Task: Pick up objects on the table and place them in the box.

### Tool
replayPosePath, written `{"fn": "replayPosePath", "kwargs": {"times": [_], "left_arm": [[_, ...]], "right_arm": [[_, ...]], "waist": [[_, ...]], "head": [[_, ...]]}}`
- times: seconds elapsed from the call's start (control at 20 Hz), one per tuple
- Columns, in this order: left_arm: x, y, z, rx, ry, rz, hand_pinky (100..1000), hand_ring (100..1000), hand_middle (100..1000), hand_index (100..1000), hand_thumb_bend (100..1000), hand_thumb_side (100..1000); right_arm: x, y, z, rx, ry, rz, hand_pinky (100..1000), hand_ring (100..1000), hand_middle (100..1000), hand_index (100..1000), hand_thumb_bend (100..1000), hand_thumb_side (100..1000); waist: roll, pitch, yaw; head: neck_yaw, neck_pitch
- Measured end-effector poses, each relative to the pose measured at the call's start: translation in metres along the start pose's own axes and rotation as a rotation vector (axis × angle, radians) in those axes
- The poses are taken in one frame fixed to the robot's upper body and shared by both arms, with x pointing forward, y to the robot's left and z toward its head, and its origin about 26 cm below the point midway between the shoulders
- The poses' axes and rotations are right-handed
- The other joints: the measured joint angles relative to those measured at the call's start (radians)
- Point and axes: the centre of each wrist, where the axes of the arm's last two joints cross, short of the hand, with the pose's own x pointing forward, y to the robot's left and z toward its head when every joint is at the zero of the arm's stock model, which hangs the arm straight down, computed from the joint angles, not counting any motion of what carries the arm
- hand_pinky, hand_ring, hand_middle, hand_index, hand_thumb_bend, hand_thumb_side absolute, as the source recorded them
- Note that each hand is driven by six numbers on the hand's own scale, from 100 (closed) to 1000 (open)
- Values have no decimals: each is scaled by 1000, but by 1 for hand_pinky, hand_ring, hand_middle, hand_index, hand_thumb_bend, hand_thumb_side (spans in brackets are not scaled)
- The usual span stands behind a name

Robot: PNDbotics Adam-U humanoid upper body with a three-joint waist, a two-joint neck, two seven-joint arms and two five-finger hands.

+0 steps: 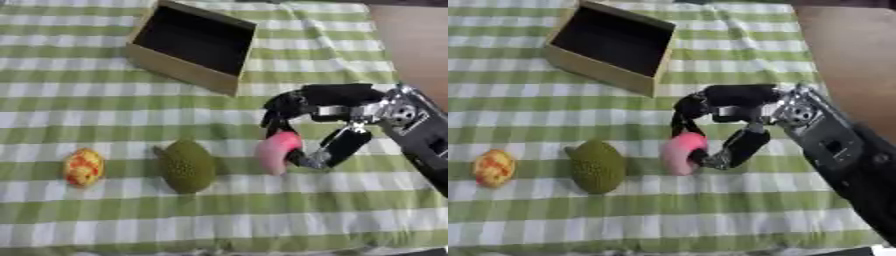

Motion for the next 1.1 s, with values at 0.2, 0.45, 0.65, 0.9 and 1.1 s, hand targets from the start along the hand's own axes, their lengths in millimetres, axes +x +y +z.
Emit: {"fn": "replayPosePath", "kwargs": {"times": [0.2,0.45,0.65,0.9,1.1], "left_arm": [[0,0,0,0,1,0,663,770,723,861,100,575],[0,0,0,1,1,1,663,771,723,861,100,574],[0,0,0,1,-1,4,662,771,722,860,100,574],[0,-2,-2,-8,-3,10,661,770,722,860,100,575],[1,-3,-5,-17,-7,15,660,770,722,859,100,575]], "right_arm": [[6,-22,-2,-37,-50,9,917,769,324,677,100,208],[11,-60,-6,-107,-108,72,906,765,316,669,100,203],[0,-89,-10,-169,-106,107,890,755,308,633,100,205],[-29,-120,-21,-255,-63,108,880,753,307,601,100,207],[-59,-128,-29,-329,5,98,875,752,308,598,100,207]], "waist": [[0,0,0],[0,0,0],[0,0,4],[0,1,9],[0,3,21]], "head": [[0,0],[-3,0],[-8,-1],[-20,-6],[-37,-14]]}}
